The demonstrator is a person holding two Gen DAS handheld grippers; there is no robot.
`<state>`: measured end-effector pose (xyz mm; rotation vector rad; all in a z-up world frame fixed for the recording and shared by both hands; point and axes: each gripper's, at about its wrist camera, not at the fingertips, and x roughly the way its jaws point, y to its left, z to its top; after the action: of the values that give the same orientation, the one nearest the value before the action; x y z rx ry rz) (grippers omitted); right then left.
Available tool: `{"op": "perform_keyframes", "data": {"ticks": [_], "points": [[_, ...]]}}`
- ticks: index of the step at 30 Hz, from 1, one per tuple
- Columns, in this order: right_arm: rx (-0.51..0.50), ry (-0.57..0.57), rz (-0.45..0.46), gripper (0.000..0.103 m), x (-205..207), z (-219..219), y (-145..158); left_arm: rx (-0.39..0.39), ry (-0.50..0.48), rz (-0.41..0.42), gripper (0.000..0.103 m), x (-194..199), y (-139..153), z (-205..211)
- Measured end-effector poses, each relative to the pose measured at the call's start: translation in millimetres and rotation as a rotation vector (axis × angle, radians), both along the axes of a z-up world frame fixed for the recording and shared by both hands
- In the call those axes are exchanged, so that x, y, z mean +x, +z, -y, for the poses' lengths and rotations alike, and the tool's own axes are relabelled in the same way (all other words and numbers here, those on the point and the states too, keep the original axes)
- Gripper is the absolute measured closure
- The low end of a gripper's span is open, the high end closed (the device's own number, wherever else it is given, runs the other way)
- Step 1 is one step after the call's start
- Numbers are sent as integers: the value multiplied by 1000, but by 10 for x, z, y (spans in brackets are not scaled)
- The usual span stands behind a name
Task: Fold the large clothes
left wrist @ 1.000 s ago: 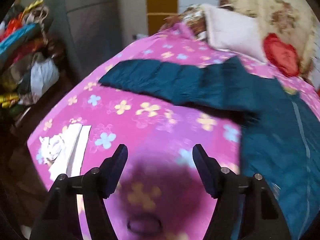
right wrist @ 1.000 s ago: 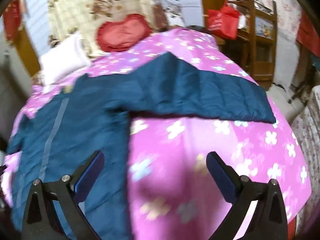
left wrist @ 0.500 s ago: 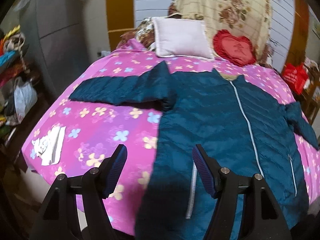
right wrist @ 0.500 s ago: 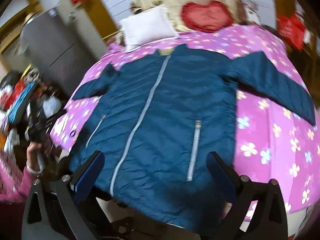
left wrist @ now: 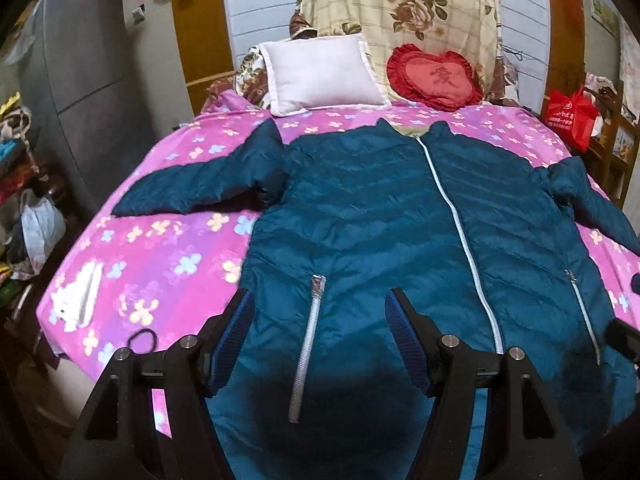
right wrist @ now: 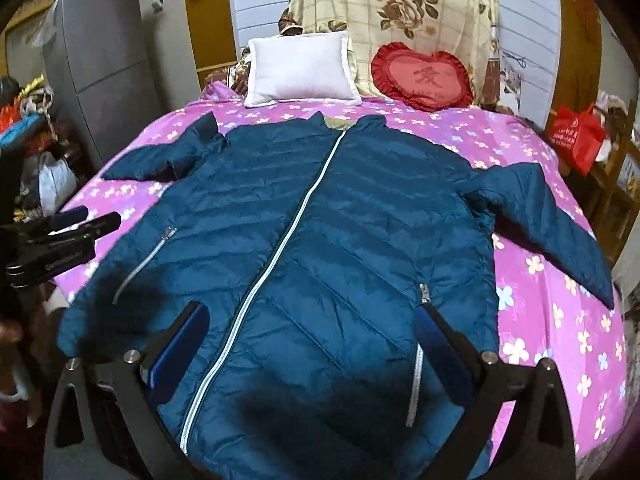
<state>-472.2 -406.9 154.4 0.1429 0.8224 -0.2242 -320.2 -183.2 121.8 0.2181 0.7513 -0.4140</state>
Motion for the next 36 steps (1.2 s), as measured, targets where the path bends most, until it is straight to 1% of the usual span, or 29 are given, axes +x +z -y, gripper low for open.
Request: {"op": "perform_keyframes", "data": {"ticks": [3, 9, 12, 15, 21, 29, 33, 36], "points": [[22, -29, 10, 0, 26, 7, -93, -16, 0, -21, 69, -23, -44, 44], [60, -103, 29, 0, 17, 99, -197, -8, 19, 0, 69, -122, -106, 131], [64, -134, 21, 0, 37, 140, -248, -17, 29, -27, 69, -103, -149, 136], [97, -155, 24, 0, 53, 201, -302, -31, 35, -46, 69, -95, -185, 135], [68, -180, 23, 0, 128, 199, -348, -41, 42, -33, 69, -113, -191, 134], [84, -196, 27, 0, 206, 185, -408, -30, 36, -26, 69, -121, -219, 172], [42, -196, 24, 0, 242, 139, -408, -27, 38, -27, 69, -104, -241, 175], [35, -194, 21, 0, 268, 122, -417, -28, 39, -32, 69, -93, -262, 174]]}}
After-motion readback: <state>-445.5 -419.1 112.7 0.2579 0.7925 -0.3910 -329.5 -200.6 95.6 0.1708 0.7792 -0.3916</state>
